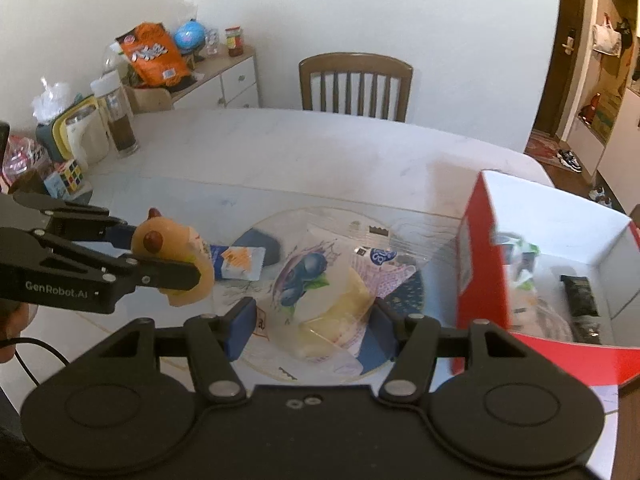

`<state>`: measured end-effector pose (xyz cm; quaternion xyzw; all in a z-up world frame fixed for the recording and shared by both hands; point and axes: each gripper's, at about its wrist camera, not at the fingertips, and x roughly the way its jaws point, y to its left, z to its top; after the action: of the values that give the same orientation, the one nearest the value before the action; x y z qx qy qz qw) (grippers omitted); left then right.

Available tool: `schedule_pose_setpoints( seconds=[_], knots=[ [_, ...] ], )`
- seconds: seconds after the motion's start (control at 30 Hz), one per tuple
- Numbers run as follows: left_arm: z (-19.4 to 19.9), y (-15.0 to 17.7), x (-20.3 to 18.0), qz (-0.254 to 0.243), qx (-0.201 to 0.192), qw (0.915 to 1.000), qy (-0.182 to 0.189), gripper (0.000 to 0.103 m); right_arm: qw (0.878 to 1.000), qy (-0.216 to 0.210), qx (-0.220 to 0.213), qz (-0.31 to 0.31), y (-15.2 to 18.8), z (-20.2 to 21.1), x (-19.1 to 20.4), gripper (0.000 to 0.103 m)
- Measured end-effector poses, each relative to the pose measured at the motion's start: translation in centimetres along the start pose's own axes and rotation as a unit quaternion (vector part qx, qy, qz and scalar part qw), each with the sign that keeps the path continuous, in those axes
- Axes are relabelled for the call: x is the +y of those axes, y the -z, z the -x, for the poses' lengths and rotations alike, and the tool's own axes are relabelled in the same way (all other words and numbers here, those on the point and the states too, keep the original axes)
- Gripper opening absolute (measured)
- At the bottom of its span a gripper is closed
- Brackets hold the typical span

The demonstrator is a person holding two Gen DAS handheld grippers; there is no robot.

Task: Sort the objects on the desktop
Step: 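Lift and carry the plush toy and bread bag over the shoebox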

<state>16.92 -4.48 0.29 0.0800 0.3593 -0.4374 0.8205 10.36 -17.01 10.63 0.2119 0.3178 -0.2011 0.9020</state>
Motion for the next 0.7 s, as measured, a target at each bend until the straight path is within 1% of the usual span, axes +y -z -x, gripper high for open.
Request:
schedule_pose_setpoints(
  seconds=[0.33, 0.7],
  knots=[
    [-1.0, -1.8, -3.5, -0.018, -0.003, 0.9997, 0.018, 0.046, 0.999, 0.020, -0.018, -0.022, 0.4, 2.4, -4.5, 0.061],
    [-4.0, -3.9, -7.1, -0.036, -0.007, 0.9989, 0.029, 0.046, 0.999, 0.026, -0.030, -0.033, 0.8, 3.6, -8.9, 0.061]
  ],
)
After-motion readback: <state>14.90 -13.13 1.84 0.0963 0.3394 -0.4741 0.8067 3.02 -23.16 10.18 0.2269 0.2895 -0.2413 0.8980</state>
